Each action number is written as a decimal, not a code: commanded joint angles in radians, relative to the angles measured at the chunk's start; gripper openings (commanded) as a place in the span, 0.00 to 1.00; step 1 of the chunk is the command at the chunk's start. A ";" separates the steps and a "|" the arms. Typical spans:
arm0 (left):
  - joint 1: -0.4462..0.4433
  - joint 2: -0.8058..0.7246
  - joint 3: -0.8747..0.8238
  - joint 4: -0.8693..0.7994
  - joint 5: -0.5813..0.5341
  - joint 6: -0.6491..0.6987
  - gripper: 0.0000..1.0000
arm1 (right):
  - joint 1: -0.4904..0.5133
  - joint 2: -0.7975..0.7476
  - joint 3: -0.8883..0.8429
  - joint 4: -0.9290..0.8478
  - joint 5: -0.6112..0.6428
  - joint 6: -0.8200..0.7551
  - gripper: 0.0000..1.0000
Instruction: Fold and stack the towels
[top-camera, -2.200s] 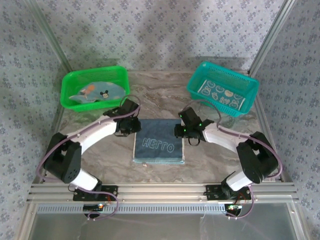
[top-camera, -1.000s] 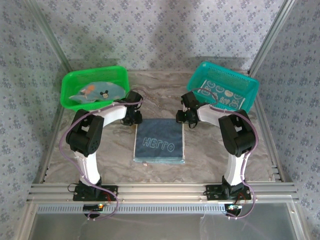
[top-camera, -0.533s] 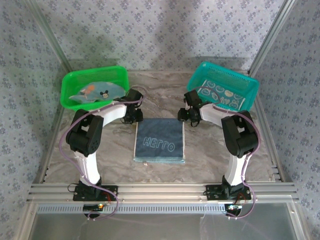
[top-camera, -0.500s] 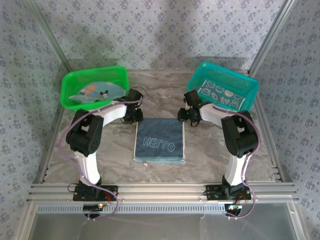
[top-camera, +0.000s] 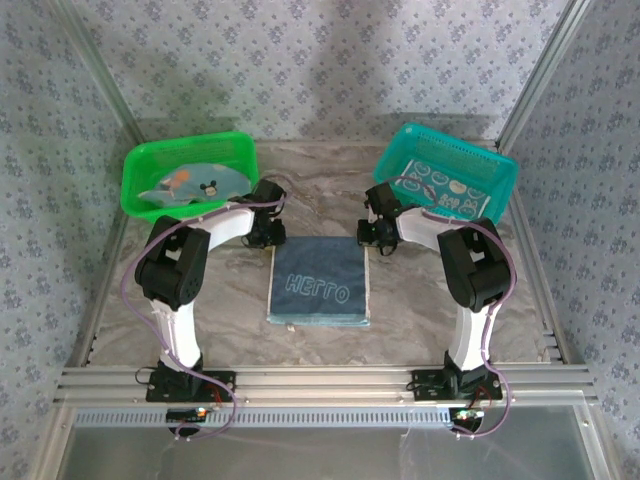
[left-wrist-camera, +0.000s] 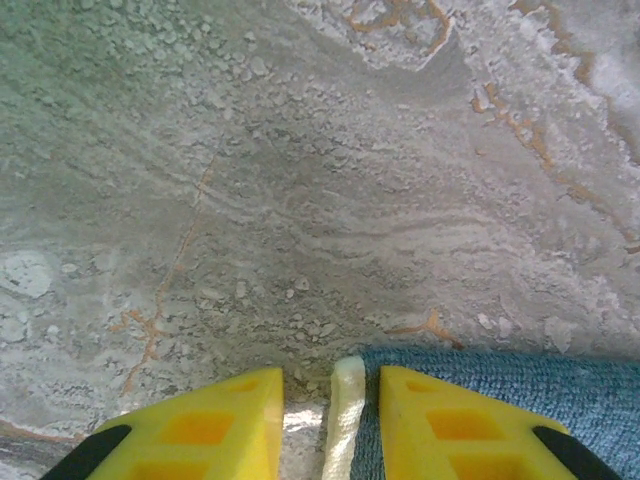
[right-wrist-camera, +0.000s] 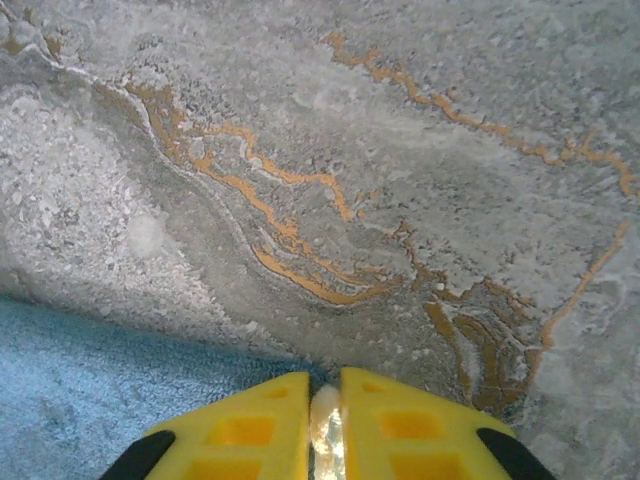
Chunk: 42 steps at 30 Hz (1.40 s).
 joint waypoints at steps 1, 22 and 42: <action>-0.015 0.036 -0.005 0.016 0.026 -0.010 0.28 | 0.008 0.016 0.001 -0.007 -0.022 -0.009 0.13; -0.034 -0.138 -0.045 -0.003 -0.011 -0.030 0.00 | 0.013 -0.199 -0.075 0.041 -0.018 -0.046 0.00; -0.208 -0.492 -0.468 0.214 -0.242 -0.113 0.00 | 0.147 -0.574 -0.498 0.239 0.109 -0.077 0.00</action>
